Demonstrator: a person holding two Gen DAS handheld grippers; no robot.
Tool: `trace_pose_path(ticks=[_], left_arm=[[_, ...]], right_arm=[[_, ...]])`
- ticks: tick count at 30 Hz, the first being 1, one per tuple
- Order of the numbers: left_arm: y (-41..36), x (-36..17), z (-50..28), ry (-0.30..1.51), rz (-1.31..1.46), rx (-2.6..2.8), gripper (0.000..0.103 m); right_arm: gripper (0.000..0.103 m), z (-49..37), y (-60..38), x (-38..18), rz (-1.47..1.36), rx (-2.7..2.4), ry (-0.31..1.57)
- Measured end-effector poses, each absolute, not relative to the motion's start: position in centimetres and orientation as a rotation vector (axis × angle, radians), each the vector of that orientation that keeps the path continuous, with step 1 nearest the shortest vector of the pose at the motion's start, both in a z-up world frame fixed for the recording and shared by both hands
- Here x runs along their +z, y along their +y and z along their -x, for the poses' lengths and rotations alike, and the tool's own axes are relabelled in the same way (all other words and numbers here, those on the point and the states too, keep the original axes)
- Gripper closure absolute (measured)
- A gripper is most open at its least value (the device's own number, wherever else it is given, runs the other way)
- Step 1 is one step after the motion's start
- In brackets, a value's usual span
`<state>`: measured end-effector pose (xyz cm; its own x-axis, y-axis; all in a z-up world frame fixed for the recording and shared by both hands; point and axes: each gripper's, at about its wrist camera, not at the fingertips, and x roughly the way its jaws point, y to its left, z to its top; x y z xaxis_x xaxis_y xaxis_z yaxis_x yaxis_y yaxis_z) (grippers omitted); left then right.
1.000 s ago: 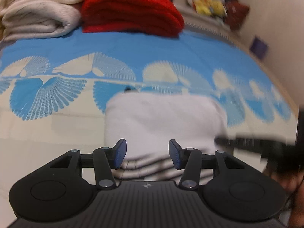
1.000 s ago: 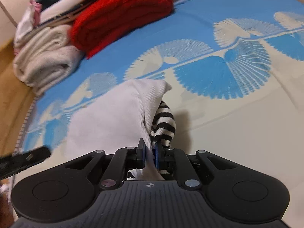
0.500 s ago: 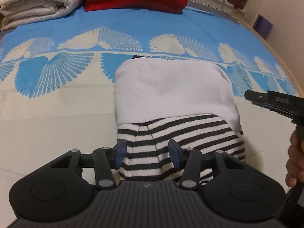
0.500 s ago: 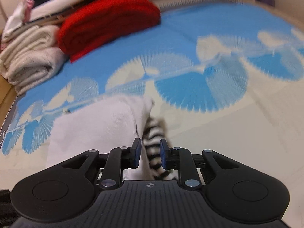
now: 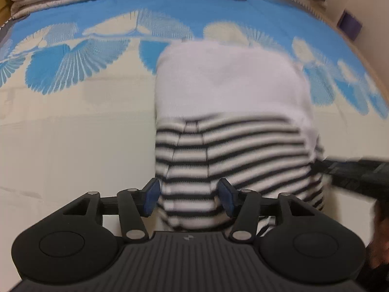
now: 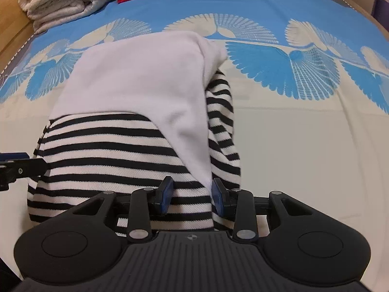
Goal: Fold small clothes
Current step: 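Open both grippers and release the folded bundle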
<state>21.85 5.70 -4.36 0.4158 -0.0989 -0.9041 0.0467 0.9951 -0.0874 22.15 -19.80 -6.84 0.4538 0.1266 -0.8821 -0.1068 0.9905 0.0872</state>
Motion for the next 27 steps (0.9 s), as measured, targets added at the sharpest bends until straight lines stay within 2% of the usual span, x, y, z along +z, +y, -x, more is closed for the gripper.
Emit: trace_pose_path(ticks=[3, 7, 8, 10, 11, 13, 17, 19, 24, 27], left_arm=[[5.4, -4.0, -21.3, 1.096, 0.001, -0.041, 0.026], [4.8, -0.1, -19.3, 0.893, -0.067, 0.027, 0.015], [4.8, 1.3, -18.7, 0.841, -0.065, 0.028, 0.009], [4.7, 3.5, -17.5, 0.773, -0.055, 0.041, 0.005], [4.6, 4.7, -16.7, 0.745, -0.050, 0.052, 0.000], [4.2, 6.8, -14.9, 0.690, -0.043, 0.063, 0.000], [3.8, 8.9, -10.2, 0.628, 0.014, 0.012, 0.000], [3.7, 8.7, -7.8, 0.632, 0.011, 0.000, 0.000], [3.8, 6.2, -3.6, 0.700, 0.036, 0.033, 0.000], [3.4, 3.8, -1.8, 0.682, 0.022, 0.033, 0.000]], right_arm=[[0.066, -21.1, -20.7, -5.6, 0.001, 0.099, 1.046], [0.065, -18.8, -22.5, -1.5, -0.011, 0.057, 0.861], [0.063, -18.0, -22.9, -0.2, -0.023, 0.046, 0.804], [0.049, -16.2, -23.6, 2.0, -0.052, 0.044, 0.713], [0.047, -15.2, -24.0, 3.1, -0.066, 0.050, 0.672], [0.035, -13.0, -24.2, 4.6, -0.079, 0.067, 0.612], [0.026, -9.1, -24.4, 6.1, -0.081, 0.106, 0.546], [0.018, -7.1, -24.3, 6.1, -0.070, 0.101, 0.538], [0.017, -3.1, -24.1, 3.8, -0.049, 0.070, 0.577], [0.018, -2.7, -24.0, 2.1, -0.060, 0.045, 0.670]])
